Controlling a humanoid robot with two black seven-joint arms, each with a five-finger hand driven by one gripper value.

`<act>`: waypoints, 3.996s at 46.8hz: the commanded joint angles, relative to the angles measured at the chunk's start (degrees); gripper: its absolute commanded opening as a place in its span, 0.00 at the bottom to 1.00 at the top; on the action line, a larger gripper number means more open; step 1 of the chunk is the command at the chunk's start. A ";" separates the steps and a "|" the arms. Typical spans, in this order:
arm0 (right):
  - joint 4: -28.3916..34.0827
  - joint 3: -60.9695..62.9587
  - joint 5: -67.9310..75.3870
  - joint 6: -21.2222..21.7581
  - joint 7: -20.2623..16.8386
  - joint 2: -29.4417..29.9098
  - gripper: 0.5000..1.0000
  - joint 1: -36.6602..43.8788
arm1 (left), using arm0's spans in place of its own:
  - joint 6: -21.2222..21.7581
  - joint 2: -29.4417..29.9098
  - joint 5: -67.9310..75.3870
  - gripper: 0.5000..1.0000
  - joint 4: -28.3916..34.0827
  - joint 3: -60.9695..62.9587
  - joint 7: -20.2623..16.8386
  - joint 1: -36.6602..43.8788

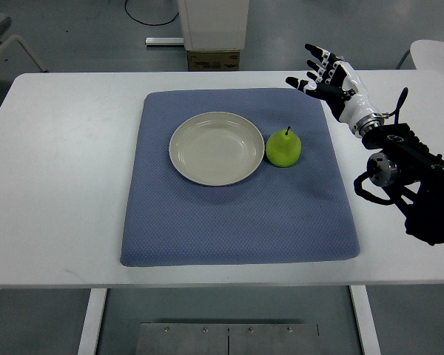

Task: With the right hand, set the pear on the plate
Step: 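Move the open right hand down toward the green pear, then close the right hand fingers around the green pear, then lift the pear with the right hand and carry it over the plate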

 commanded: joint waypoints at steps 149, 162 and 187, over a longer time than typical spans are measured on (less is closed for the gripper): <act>-3.42 -32.09 -3.96 -9.64 9.82 1.00 0.00 -0.71 | -0.01 0.00 0.00 1.00 0.00 0.00 0.00 0.00; -3.42 -28.76 -3.35 -9.99 9.82 1.97 0.00 -0.10 | -0.01 0.00 0.00 1.00 0.00 0.00 0.00 0.00; -3.06 -26.03 -3.35 -9.90 8.67 7.59 0.00 6.75 | 0.08 0.00 0.00 1.00 0.00 0.00 0.00 0.00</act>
